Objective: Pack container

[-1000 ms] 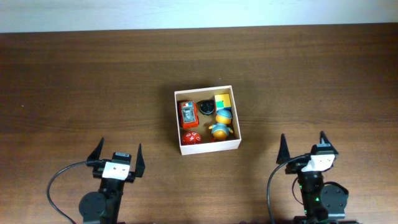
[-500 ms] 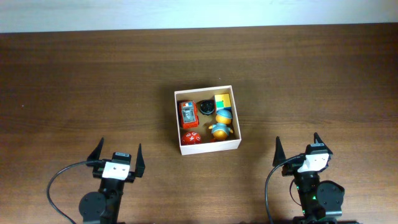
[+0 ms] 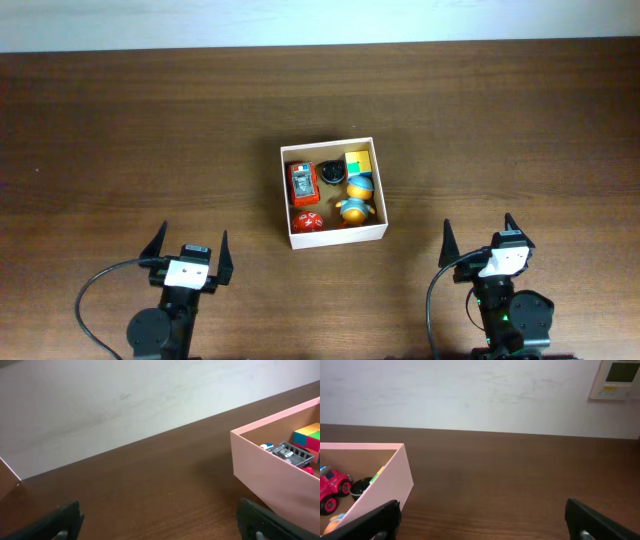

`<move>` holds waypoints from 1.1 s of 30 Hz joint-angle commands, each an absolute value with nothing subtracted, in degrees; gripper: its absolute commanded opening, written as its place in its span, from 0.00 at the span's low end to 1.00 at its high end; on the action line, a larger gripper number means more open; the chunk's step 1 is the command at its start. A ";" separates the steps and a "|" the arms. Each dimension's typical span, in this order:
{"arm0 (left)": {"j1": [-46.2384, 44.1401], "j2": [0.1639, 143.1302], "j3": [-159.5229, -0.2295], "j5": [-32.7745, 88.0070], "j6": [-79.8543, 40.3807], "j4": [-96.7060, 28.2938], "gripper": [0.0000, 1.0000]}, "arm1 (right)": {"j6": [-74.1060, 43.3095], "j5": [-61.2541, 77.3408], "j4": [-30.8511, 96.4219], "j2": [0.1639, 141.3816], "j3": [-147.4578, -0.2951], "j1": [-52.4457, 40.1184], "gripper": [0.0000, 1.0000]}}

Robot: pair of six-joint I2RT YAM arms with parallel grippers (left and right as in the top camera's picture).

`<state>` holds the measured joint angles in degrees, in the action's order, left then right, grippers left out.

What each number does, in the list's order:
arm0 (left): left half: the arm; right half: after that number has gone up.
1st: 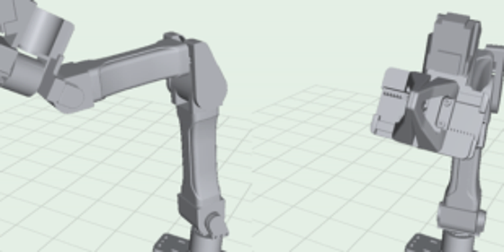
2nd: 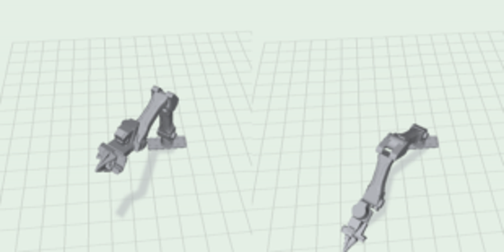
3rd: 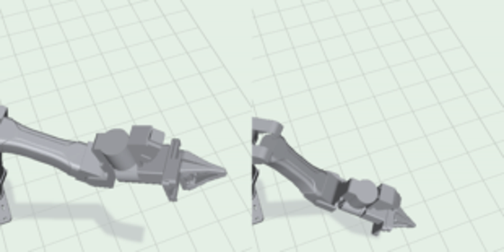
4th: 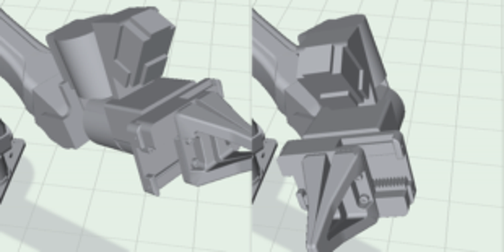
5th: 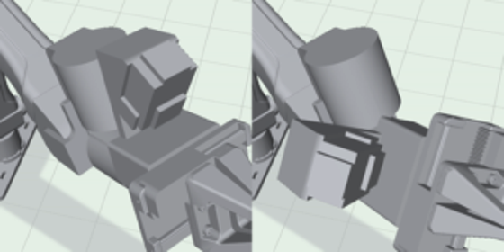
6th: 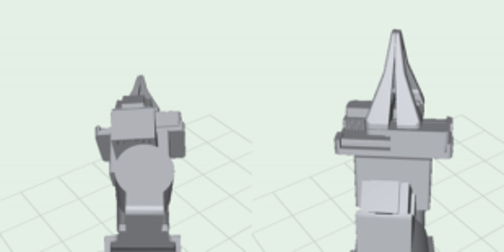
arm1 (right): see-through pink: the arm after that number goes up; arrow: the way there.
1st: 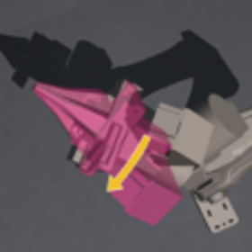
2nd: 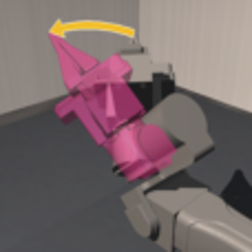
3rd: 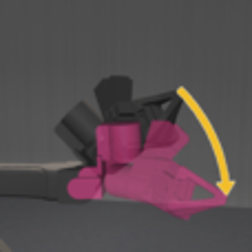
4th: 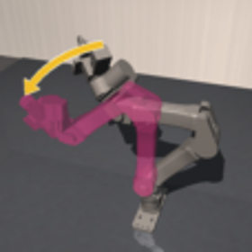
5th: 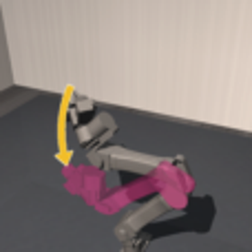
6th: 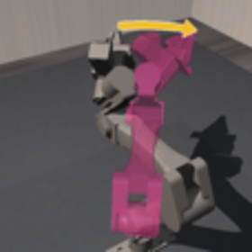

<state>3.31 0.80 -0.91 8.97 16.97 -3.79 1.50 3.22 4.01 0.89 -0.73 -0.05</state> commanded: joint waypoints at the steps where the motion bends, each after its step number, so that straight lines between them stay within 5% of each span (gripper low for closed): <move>1: 2.98 0.30 -0.49 8.75 17.65 -3.84 0.99 | 1.50 2.96 4.21 0.19 -0.32 -0.38 0.99; 33: 2.98 0.30 -0.49 8.75 17.65 -3.84 0.99 | 1.50 2.98 4.21 0.19 -0.32 -2.39 0.99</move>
